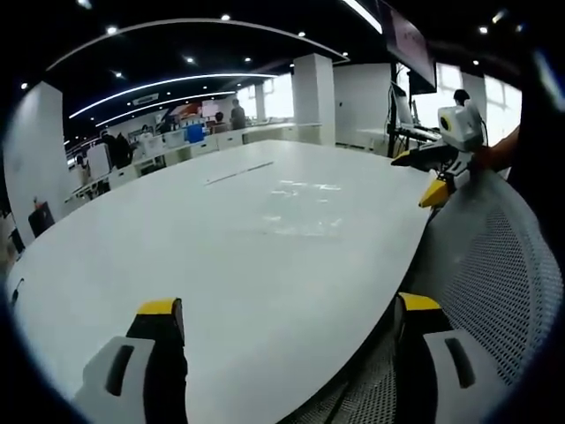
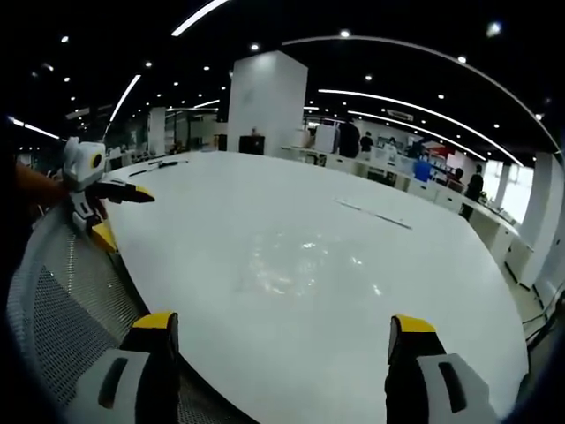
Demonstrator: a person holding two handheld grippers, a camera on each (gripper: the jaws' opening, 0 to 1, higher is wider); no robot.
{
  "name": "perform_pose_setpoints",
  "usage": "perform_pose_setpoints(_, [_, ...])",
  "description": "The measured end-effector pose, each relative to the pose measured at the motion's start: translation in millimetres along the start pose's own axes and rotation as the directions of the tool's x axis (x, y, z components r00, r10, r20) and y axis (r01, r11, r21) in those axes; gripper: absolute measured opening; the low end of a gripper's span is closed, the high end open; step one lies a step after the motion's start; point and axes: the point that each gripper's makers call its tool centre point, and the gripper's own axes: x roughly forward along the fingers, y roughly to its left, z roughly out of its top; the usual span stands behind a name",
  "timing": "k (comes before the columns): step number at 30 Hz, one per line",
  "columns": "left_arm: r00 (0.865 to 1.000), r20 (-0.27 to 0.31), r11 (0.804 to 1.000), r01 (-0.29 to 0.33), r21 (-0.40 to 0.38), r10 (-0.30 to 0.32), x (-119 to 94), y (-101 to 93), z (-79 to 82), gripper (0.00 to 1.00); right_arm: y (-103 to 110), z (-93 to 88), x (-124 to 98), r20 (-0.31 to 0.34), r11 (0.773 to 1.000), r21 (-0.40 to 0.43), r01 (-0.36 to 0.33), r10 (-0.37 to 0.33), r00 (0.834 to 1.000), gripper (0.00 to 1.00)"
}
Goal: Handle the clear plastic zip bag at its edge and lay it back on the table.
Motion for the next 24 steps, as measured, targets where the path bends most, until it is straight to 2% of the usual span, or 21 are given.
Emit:
perform_pose_setpoints(7, [1.000,-0.005,1.000,-0.005,0.004,0.005,1,3.7,-4.7,0.99,0,0.5,0,0.002,1.000,0.001,0.001,-0.001,1.000,1.00])
perform_pose_setpoints(24, [1.000,-0.022,1.000,-0.003,0.004,0.003,2,-7.2,3.7,0.99,-1,-0.1,0,-0.002,1.000,0.005,0.004,-0.004,1.000,1.00])
